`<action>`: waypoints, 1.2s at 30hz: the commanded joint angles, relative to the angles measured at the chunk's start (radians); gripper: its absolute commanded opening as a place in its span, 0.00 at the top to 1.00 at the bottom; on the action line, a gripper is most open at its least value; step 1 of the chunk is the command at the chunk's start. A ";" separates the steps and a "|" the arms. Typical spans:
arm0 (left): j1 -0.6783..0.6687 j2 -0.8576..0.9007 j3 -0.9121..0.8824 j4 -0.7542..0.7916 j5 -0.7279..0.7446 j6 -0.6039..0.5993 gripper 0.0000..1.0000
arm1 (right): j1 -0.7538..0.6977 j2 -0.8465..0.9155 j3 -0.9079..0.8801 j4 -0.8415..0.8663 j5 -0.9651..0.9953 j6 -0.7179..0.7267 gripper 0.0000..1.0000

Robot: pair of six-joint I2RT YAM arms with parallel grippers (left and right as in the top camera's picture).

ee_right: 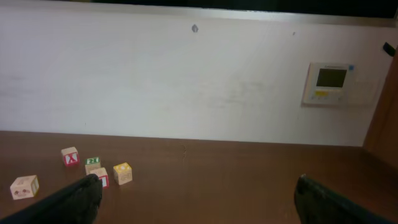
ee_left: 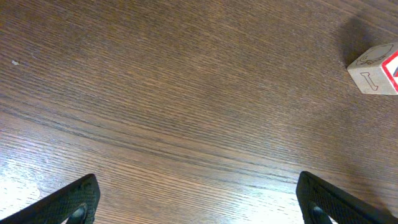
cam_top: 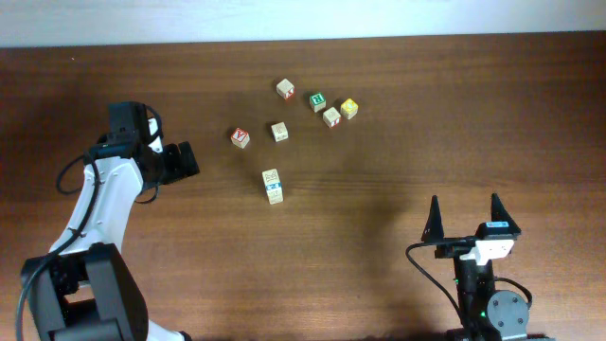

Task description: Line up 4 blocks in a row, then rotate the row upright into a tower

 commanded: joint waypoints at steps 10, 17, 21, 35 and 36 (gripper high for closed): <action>0.005 -0.015 0.006 -0.001 -0.006 0.006 0.01 | 0.002 -0.009 -0.012 -0.199 -0.017 0.005 0.01; 0.005 -0.105 -0.002 -0.001 -0.006 0.006 0.01 | 0.002 -0.009 -0.012 -0.198 -0.017 0.005 0.01; 0.005 -0.388 -0.002 -0.002 -0.006 0.006 0.01 | 0.002 -0.009 -0.012 -0.198 -0.017 0.005 0.01; -0.047 -1.113 -0.779 0.566 0.006 0.033 0.01 | 0.002 -0.009 -0.012 -0.199 -0.017 0.005 0.01; -0.057 -1.167 -0.857 0.637 0.022 0.052 0.01 | 0.002 -0.009 -0.012 -0.198 -0.017 0.005 0.01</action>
